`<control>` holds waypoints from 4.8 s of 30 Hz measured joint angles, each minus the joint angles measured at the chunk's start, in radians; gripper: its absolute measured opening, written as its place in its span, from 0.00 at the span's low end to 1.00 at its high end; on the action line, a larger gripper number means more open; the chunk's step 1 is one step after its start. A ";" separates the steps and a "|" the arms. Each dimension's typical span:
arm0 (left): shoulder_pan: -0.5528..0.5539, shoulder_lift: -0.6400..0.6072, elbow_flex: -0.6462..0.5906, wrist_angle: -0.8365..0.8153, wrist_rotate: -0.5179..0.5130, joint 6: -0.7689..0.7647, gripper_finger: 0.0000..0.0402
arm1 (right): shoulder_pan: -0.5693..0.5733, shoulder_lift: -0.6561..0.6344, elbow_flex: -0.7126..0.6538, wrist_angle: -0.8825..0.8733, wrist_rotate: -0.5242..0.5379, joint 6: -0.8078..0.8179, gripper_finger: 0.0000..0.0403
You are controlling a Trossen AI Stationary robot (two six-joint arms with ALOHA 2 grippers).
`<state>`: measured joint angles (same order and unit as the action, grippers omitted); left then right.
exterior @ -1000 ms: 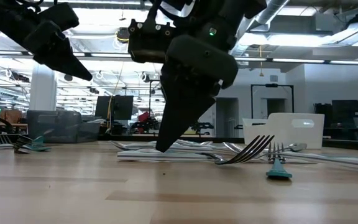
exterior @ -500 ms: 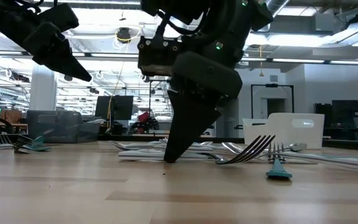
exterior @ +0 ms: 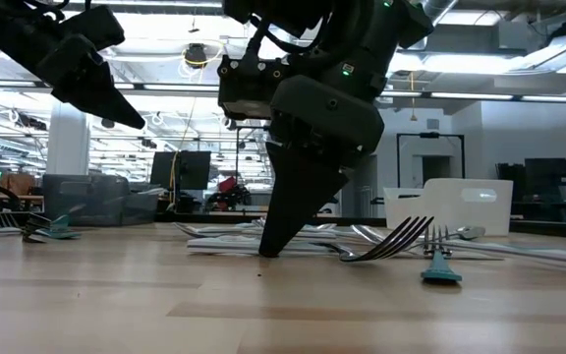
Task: Sort silverware by color (type)
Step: Put the light blue table knife into the bottom white bin, then put the light blue spoon into the black bin
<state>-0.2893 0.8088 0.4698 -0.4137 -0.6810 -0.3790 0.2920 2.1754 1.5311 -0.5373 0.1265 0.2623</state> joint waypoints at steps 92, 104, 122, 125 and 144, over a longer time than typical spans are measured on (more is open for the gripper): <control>0.188 0.581 0.068 1.161 0.549 0.340 0.04 | -0.056 -0.450 -0.622 1.471 0.346 -0.386 0.19; -0.027 0.088 0.389 -0.189 0.221 -0.216 0.03 | -0.041 -0.460 -0.616 1.489 0.438 -0.368 0.47; -0.811 0.316 0.458 -0.542 0.178 -1.385 0.04 | 0.007 -0.461 -0.616 1.300 0.451 -0.225 0.50; -0.867 0.404 0.458 -0.543 0.176 -1.474 0.10 | 0.020 -0.461 -0.616 1.283 0.460 -0.222 0.50; -0.884 0.425 0.458 -0.819 0.126 -1.596 0.43 | 0.060 -0.462 -0.616 1.146 0.534 -0.139 0.50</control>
<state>-1.1734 1.2343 0.9276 -1.2324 -0.5555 -1.9754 0.3522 1.7138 0.9146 0.6088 0.6609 0.1229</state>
